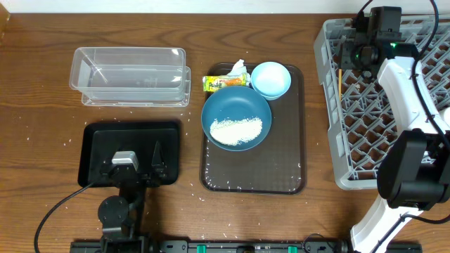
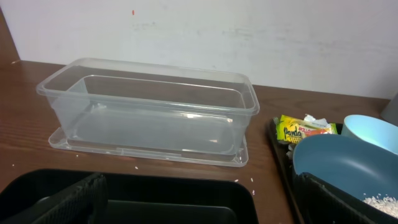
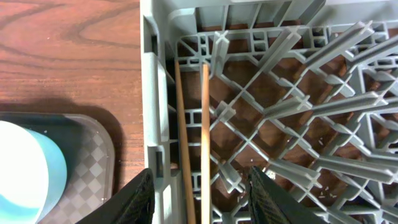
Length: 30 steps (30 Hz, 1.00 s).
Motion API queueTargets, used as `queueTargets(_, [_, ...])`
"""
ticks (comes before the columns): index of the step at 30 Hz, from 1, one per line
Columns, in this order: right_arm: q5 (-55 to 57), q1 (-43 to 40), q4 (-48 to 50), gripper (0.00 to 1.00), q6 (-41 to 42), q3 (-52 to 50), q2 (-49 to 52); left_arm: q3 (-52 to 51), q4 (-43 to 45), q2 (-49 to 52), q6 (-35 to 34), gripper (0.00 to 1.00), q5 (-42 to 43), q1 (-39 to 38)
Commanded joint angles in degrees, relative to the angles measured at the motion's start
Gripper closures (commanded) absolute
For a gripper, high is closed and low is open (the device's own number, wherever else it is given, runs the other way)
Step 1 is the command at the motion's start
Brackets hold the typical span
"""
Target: Sort waste into correct bins and load items into the dishwasher rack
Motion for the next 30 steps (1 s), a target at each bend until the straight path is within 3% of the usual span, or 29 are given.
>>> queueTargets(1, [-3.0,-0.3,-0.7,0.53,0.9,-0.3,0.1,-1.6,-1.0,-0.3,0.6,0.02,0.0,-0.2])
queueTargets(14, [-24.0,2.2,-5.2,0.54,0.9,-0.2,-4.9,-1.6,-1.0,-0.3,0.6,0.02,0.0,-0.2])
queueTargets(22, [-15.1,13.0,-4.0,0.37,4.7,-0.3,-3.4,-1.6,-1.0,-0.3,0.6,0.02,0.0,-0.2])
queueTargets(30, [-1.0,24.4,0.3,0.36,11.4,-0.3,2.3,-1.6,-1.0,-0.3,0.6,0.02,0.0,-0.2])
